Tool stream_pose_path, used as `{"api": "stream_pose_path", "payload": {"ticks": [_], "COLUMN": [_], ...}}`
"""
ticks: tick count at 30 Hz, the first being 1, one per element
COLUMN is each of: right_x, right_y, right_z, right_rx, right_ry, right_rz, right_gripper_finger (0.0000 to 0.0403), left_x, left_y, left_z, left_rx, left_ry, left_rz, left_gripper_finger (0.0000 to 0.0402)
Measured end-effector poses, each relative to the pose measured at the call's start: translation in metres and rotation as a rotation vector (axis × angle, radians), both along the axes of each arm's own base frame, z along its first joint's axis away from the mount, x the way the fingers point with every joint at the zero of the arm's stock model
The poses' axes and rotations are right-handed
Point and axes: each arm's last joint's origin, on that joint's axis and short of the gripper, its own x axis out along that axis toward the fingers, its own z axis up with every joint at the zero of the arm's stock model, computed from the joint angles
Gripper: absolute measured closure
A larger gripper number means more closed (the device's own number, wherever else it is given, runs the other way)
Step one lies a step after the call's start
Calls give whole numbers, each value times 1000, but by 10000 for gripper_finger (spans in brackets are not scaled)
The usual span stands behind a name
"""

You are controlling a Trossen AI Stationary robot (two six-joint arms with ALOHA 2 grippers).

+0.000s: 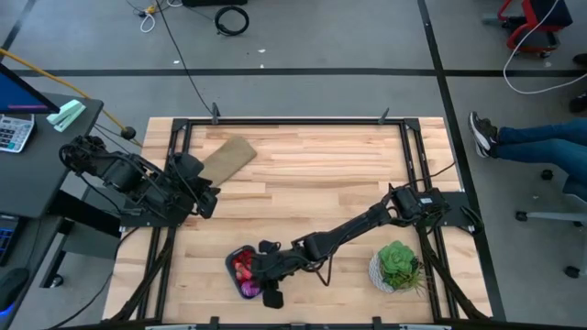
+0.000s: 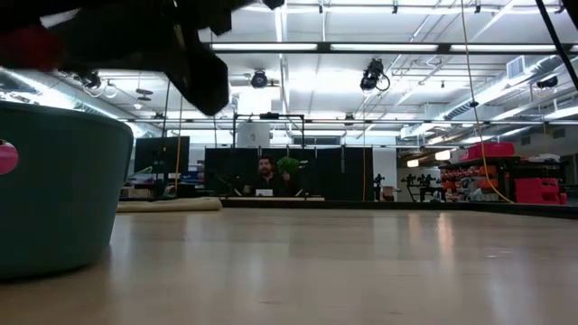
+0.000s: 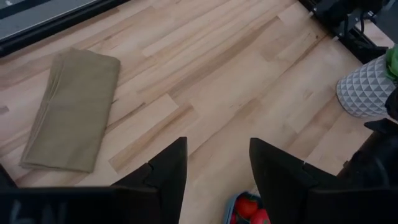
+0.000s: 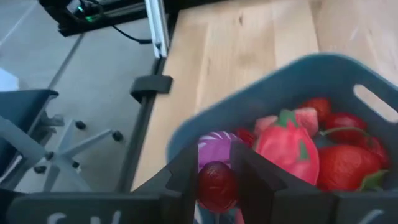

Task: Pick and placing Produce into tupperware
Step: Put the red cherry into the blue bin

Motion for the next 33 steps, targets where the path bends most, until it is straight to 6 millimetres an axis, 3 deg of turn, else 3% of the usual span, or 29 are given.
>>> {"api": "stream_pose_path", "payload": {"ticks": [11,17,22,33], "right_x": [0,12,13,12], "right_y": [1,-4,-1,-3], "right_z": [2,8,-3,-5], "right_rx": [-36,30,61,28], "right_ry": [-31,-171,-135,-118], "right_rz": [-14,-30,-33,-72], "right_gripper_finger": [305,305,305,304], "left_x": [0,0,0,0], "left_y": [0,0,0,0], "left_z": [0,0,0,0], "left_rx": [-1,-1,-1,10], "left_ry": [0,-1,-1,5], "left_rz": [0,1,1,-12], "left_gripper_finger": [222,224,223,224]}}
